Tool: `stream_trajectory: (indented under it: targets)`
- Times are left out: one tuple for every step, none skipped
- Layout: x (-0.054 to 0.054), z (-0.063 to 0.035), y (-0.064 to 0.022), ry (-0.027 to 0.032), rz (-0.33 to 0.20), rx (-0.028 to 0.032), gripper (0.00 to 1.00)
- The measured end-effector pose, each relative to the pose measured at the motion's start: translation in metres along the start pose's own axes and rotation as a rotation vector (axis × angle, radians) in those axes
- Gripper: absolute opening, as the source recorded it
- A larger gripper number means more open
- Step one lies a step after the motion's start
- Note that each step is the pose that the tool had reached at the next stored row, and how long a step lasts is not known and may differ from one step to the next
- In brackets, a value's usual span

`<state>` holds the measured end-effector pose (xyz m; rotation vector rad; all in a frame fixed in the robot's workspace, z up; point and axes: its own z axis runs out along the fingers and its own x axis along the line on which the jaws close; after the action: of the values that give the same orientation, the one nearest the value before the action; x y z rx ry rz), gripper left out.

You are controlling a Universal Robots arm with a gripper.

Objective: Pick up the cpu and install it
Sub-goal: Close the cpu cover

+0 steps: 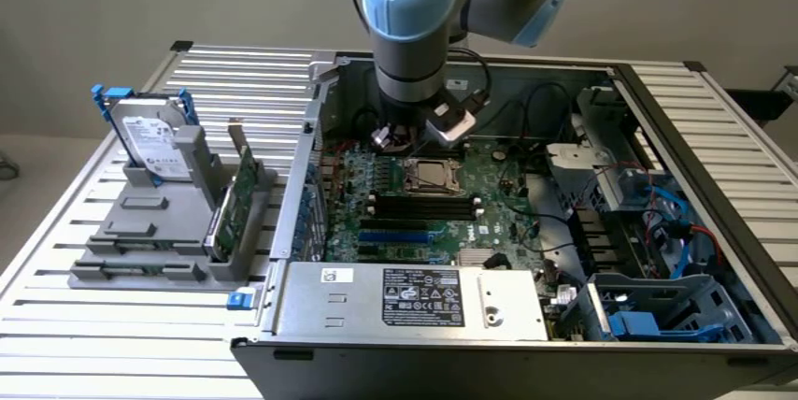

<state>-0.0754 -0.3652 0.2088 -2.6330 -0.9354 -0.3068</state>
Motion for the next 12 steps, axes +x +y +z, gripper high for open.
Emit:
stream_trajectory:
  targets:
    - [-0.0004,0.0012,0.0003,-0.0008,0.002,-0.0022,0.11]
    - [-0.0007,0.0024,0.0006,-0.0018,0.003,-0.0044,0.11]
    - [-0.001,0.0035,0.0008,-0.003,0.005,-0.007,0.11]
    - [-0.0012,0.0045,0.0009,-0.0044,0.006,-0.0096,0.11]
    - [-0.0012,0.0048,0.0008,-0.0054,0.007,-0.0113,0.11]
    - [-0.0012,0.0048,0.0009,-0.0063,0.008,-0.0114,0.11]
    - [-0.0012,0.0048,0.0009,-0.0075,0.009,-0.0107,0.11]
    - [-0.0012,0.0047,0.0008,-0.0085,0.009,-0.0097,0.11]
    - [-0.0011,0.0044,0.0007,-0.0096,0.01,-0.0089,0.11]
    - [-0.0009,0.0039,0.0006,-0.0107,0.01,-0.008,0.11]
    - [-0.0007,0.0036,0.0005,-0.0116,0.011,-0.0071,0.11]
    - [-0.0007,0.0036,0.0005,-0.0124,0.011,-0.0061,0.11]
